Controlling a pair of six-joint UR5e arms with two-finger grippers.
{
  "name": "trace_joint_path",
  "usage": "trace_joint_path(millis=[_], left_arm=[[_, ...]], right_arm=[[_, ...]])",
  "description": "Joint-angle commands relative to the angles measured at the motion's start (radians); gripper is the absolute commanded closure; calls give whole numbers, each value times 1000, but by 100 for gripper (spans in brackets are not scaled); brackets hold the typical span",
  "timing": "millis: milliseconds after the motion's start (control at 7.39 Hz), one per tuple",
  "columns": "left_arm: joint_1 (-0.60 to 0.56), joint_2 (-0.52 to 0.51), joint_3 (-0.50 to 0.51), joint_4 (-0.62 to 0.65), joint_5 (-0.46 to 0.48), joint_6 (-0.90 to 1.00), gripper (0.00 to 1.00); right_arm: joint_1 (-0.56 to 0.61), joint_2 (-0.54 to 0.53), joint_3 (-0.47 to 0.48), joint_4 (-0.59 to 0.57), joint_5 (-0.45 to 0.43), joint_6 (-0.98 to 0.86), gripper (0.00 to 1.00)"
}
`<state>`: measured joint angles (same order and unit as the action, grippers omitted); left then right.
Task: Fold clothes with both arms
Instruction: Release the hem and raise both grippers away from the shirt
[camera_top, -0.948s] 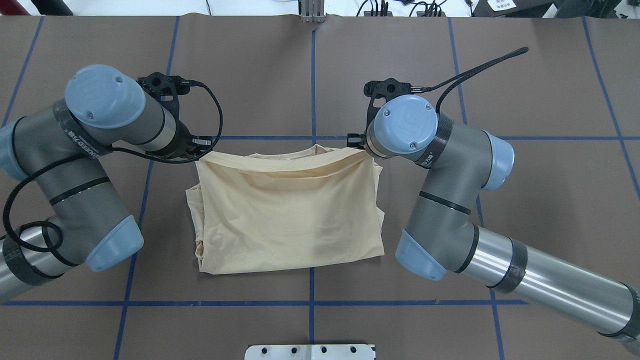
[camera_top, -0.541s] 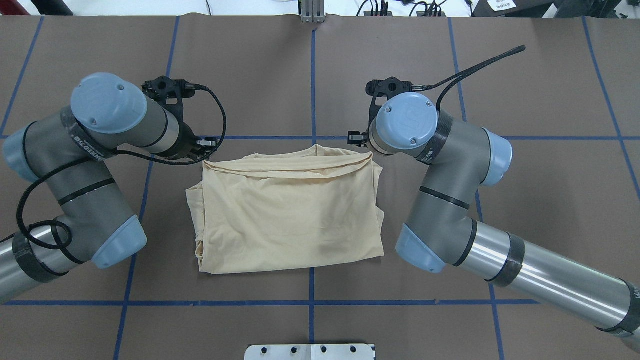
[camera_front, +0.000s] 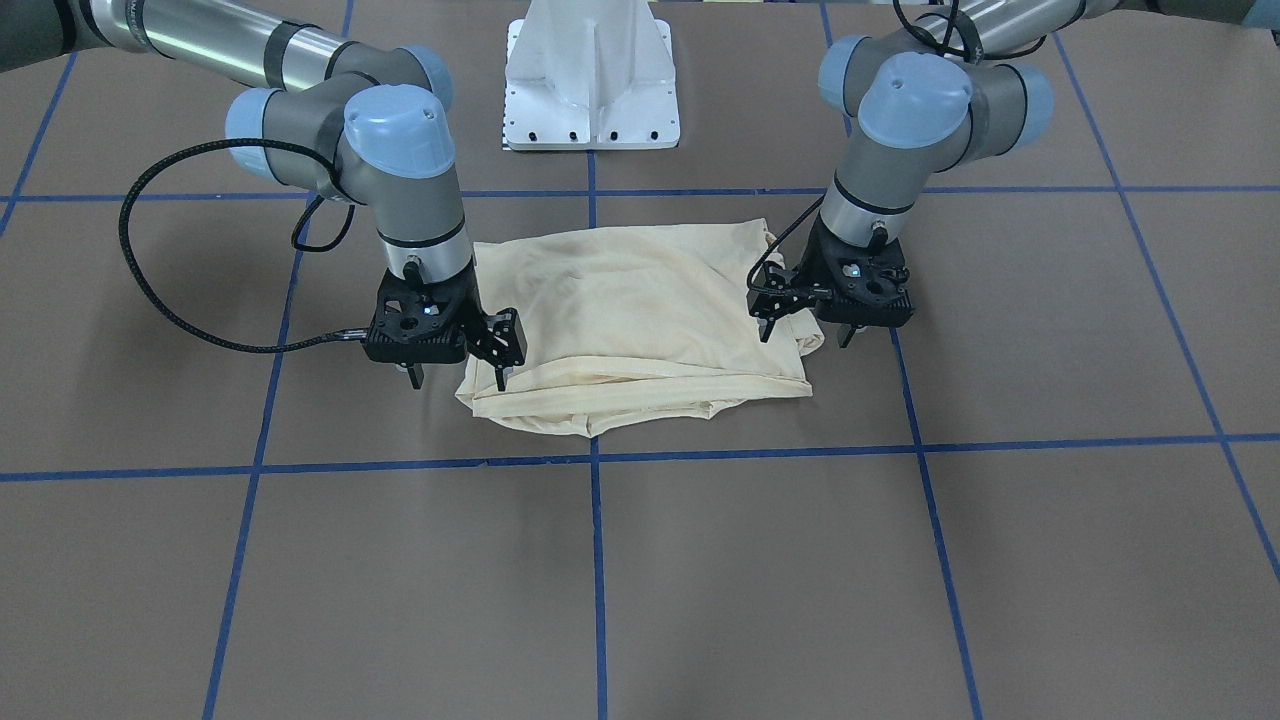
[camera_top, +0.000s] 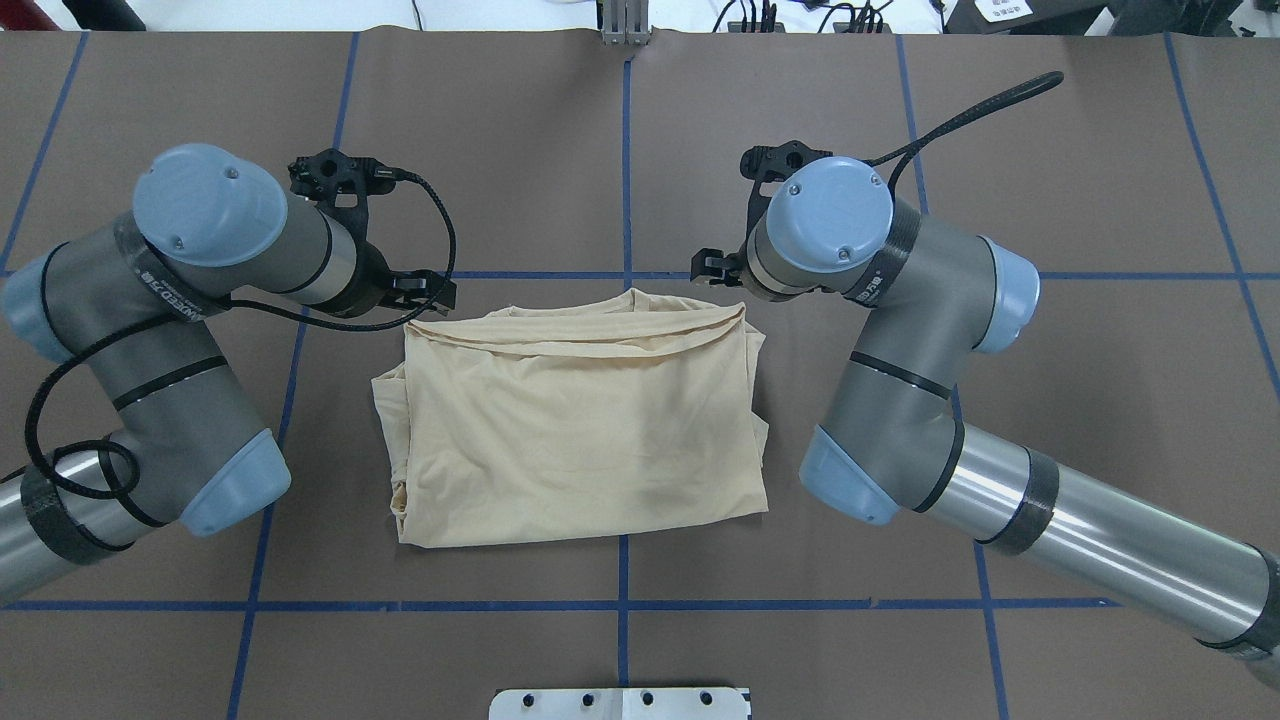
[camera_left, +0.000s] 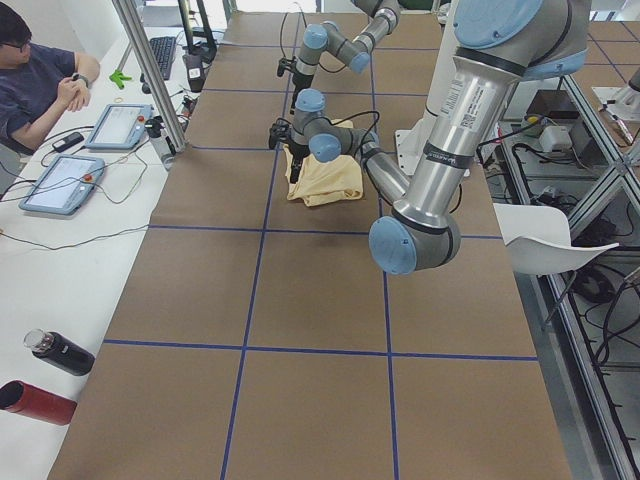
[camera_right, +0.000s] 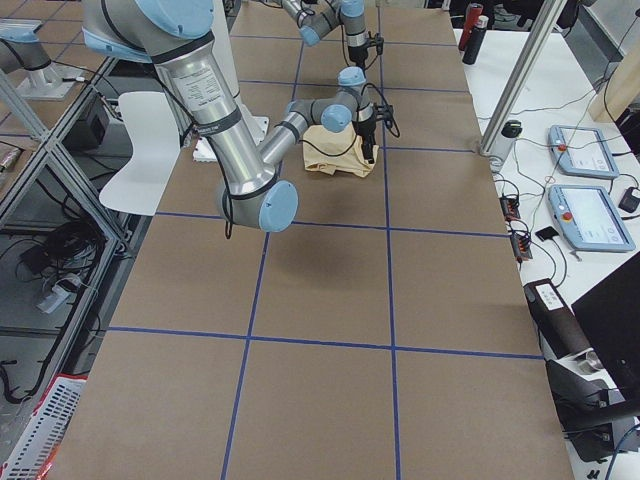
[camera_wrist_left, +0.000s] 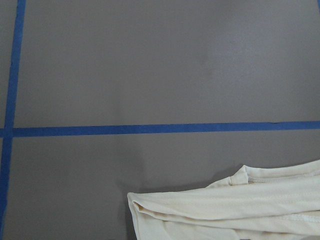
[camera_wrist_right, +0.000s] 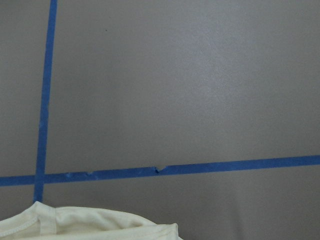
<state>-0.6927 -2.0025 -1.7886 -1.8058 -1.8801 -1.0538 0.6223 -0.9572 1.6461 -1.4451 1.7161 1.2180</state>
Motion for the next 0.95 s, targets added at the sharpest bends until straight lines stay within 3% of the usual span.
trace_joint_path(millis=[0,135,406,812], left_arm=[[-4,2,-11,2,-1,15,0],[2,25,-14,0,-2,11,0],[40,115,-113,-6,-5,0,0],[255,194,-152,-17,44,-127,1]], right_arm=[[27,-8,7,-4,82,-17,0],[28,-12,8,-3,89,-18,1],[45,-12,11,-1,105,-70,0],[57,-29,26,0,119,-77,0]])
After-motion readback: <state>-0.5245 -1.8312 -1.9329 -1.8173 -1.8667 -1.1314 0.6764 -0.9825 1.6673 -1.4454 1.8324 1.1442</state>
